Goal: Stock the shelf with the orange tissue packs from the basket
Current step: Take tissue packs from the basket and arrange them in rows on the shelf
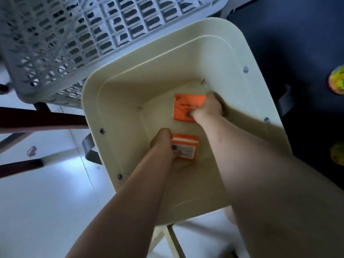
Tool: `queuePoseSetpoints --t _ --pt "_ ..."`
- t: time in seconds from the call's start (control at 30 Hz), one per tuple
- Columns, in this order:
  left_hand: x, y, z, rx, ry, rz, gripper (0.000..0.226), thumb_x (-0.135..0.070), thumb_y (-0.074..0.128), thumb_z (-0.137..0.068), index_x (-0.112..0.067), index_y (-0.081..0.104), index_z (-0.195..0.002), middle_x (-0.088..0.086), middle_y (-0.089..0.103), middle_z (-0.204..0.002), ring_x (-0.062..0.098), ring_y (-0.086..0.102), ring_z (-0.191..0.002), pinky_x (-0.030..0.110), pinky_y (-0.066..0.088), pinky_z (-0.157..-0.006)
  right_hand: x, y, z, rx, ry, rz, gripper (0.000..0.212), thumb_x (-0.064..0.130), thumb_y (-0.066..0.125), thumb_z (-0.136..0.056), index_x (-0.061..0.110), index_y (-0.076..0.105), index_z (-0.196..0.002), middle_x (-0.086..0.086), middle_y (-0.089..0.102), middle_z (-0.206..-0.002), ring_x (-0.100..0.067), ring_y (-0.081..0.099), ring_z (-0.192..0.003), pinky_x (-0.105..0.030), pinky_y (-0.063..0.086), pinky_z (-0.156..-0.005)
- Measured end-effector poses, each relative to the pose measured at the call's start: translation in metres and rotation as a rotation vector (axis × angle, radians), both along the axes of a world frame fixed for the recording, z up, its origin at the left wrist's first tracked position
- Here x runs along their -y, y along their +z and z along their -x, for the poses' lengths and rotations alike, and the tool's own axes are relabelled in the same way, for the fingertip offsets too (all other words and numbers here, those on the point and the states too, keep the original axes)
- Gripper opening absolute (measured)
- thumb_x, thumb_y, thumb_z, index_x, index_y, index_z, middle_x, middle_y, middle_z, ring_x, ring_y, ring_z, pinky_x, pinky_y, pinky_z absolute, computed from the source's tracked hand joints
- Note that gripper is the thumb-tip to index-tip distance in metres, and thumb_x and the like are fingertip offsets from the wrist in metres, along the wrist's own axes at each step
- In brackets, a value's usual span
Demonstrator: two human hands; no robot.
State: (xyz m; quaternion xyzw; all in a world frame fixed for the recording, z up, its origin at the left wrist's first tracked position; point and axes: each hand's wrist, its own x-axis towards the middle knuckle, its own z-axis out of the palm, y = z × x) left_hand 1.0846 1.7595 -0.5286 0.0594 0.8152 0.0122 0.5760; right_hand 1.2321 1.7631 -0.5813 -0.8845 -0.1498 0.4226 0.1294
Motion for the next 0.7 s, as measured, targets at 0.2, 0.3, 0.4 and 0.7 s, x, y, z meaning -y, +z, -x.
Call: queuePoseSetpoints --t 0.2,0.3,0.4,0.7 --pt "0.01 -0.001 0.007 -0.144 -0.138 -0.212 0.029 -0.025 0.079 -0.083 -0.005 0.068 -0.1 0.01 0.067 -0.088 0.025 0.063 -0.07 0.031 0.055 -0.065 0.024 0.011 0.001 -0.129 -0.22 -0.113 0.053 0.018 0.083 -0.077 0.014 0.06 -0.124 -0.008 0.066 -0.119 -0.028 0.063 -0.109 -0.031 0.05 -0.091" --pt "0.005 0.002 0.008 -0.053 -0.179 -0.323 0.041 -0.018 0.087 -0.076 -0.006 0.068 -0.11 0.011 0.071 -0.094 0.025 0.068 -0.073 0.034 0.059 -0.067 0.034 0.038 0.006 -0.194 -0.338 -0.227 0.052 0.015 0.086 -0.072 0.012 0.062 -0.118 -0.009 0.07 -0.107 -0.03 0.068 -0.1 -0.037 0.056 -0.089" --pt "0.0 0.017 0.012 0.191 -0.088 -0.376 0.04 -0.009 0.088 -0.069 0.0 0.067 -0.101 0.021 0.067 -0.082 0.019 0.065 -0.06 0.028 0.056 -0.057 0.039 0.075 0.004 -0.296 -0.383 -0.336 0.062 0.014 0.089 -0.072 0.011 0.06 -0.127 -0.01 0.071 -0.115 -0.03 0.07 -0.103 -0.043 0.059 -0.09" --pt "-0.004 0.155 0.016 0.668 -0.234 -0.76 0.036 0.006 0.061 -0.089 -0.009 0.064 -0.122 0.008 0.073 -0.098 0.017 0.071 -0.078 0.026 0.057 -0.061 0.051 0.248 -0.025 -0.531 -0.322 -0.683 0.046 0.004 0.086 -0.078 0.01 0.065 -0.119 -0.011 0.077 -0.108 -0.028 0.076 -0.095 -0.048 0.064 -0.081"
